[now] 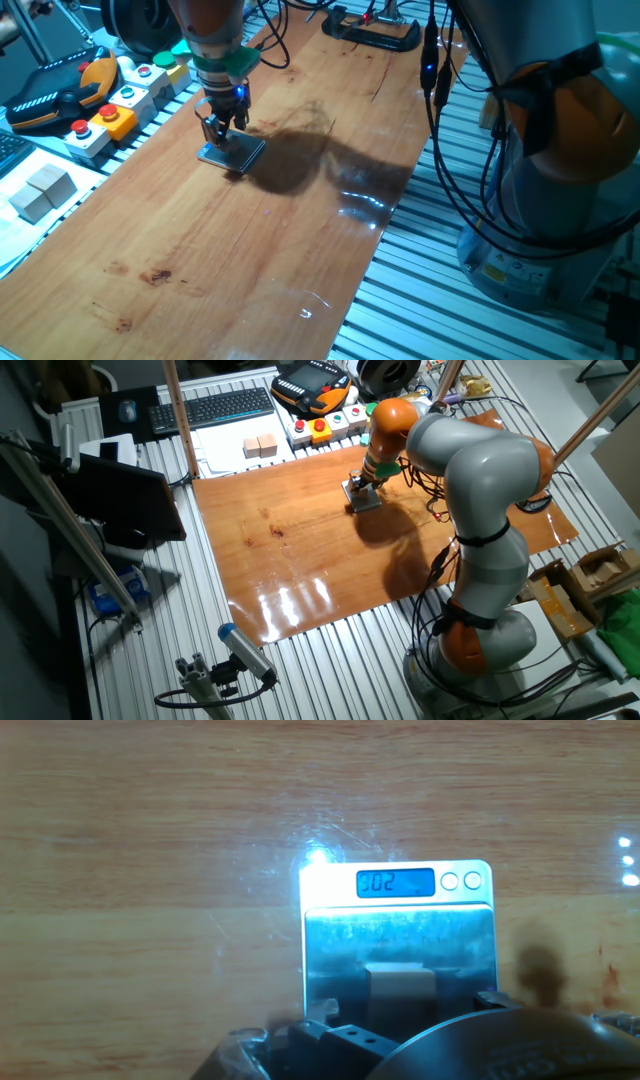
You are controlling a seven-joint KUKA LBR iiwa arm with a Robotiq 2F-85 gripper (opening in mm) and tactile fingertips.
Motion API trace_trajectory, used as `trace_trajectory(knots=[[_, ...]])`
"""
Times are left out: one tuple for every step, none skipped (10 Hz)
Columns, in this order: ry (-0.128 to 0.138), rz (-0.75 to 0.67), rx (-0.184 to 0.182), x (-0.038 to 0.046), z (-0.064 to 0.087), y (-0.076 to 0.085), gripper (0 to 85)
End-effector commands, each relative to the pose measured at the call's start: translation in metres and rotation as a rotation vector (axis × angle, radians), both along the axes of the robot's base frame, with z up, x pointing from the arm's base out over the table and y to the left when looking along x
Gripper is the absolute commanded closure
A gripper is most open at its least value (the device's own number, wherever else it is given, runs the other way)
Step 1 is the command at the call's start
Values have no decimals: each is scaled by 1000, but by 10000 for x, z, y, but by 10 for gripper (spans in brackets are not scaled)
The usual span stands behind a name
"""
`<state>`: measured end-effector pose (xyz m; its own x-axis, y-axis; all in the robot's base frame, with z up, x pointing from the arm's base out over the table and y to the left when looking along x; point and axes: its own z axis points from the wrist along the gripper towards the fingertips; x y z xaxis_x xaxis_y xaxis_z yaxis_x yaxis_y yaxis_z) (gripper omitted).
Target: Remove the object from the scale
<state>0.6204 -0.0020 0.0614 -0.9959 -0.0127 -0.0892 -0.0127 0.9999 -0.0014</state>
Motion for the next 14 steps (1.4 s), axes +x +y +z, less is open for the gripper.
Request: trace_trajectory(knots=[[0,0,0,6,-19,1,167],[-2,2,0,11,-35,-3,167],[-2,3,2,15,-45,-3,170],[-2,5,5,15,-49,-1,170],[-2,8,4,17,-56,0,173],[-2,11,3,21,-68,0,177],[-2,17,1,25,-87,1,183],[-2,18,0,26,-104,2,187],[-2,20,5,28,-115,3,193],[-2,22,5,29,-119,3,197],[-2,23,5,29,-120,3,203],[-2,25,4,29,-119,3,220],[0,28,3,29,-119,4,237],[0,28,1,28,-119,4,267]])
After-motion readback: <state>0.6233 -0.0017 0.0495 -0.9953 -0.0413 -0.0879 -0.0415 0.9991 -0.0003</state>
